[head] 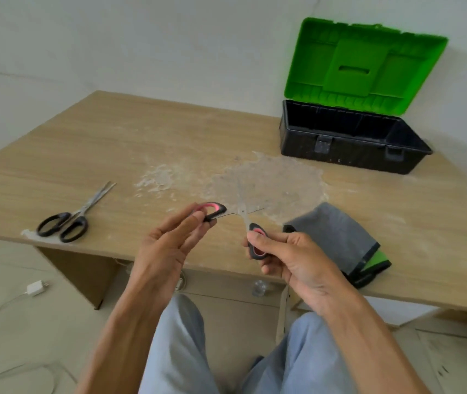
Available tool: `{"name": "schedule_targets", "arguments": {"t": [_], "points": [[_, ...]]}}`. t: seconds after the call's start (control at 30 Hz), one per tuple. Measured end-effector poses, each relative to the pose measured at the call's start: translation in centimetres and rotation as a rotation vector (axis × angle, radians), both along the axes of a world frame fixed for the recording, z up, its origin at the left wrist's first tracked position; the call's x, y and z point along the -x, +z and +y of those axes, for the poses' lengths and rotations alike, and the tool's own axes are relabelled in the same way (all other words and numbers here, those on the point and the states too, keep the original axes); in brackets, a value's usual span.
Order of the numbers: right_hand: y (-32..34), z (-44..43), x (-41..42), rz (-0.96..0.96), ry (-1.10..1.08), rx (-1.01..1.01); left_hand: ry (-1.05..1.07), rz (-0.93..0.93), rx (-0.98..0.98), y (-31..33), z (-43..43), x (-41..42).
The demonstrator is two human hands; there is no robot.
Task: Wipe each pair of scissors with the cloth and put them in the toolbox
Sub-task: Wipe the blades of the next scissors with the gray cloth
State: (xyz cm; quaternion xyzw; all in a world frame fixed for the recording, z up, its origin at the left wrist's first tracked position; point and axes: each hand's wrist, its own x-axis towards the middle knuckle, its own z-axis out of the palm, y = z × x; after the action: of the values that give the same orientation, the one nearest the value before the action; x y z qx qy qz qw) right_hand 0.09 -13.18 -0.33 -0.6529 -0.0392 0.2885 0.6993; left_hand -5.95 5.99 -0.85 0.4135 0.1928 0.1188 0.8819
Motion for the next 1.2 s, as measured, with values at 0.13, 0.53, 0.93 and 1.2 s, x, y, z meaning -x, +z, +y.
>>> {"name": "schedule_targets", "arguments": {"t": [0.13,0.53,0.93,1.2], "points": [[-0.9,-1.1,0.5,-0.071,-0.043,0.019,-0.036,0.099,0.133,-0.2,-4.4,-0.4],[-0.8,-3.8,1.1,-0.365,0.123,0.35,0.004,0.194,-0.067,-0.7,-7.0,-1.1],[-1.6,-6.1,-9.9,-0.749,-0.181,1.235,0.104,0.173,-0.104,0.2,-3.9,-1.9],[1.0,-9.3,-9.6,-0.725,0.073,1.103,0.021,0.167,-0.145,-0.7,-3.9,-2.2]]}}
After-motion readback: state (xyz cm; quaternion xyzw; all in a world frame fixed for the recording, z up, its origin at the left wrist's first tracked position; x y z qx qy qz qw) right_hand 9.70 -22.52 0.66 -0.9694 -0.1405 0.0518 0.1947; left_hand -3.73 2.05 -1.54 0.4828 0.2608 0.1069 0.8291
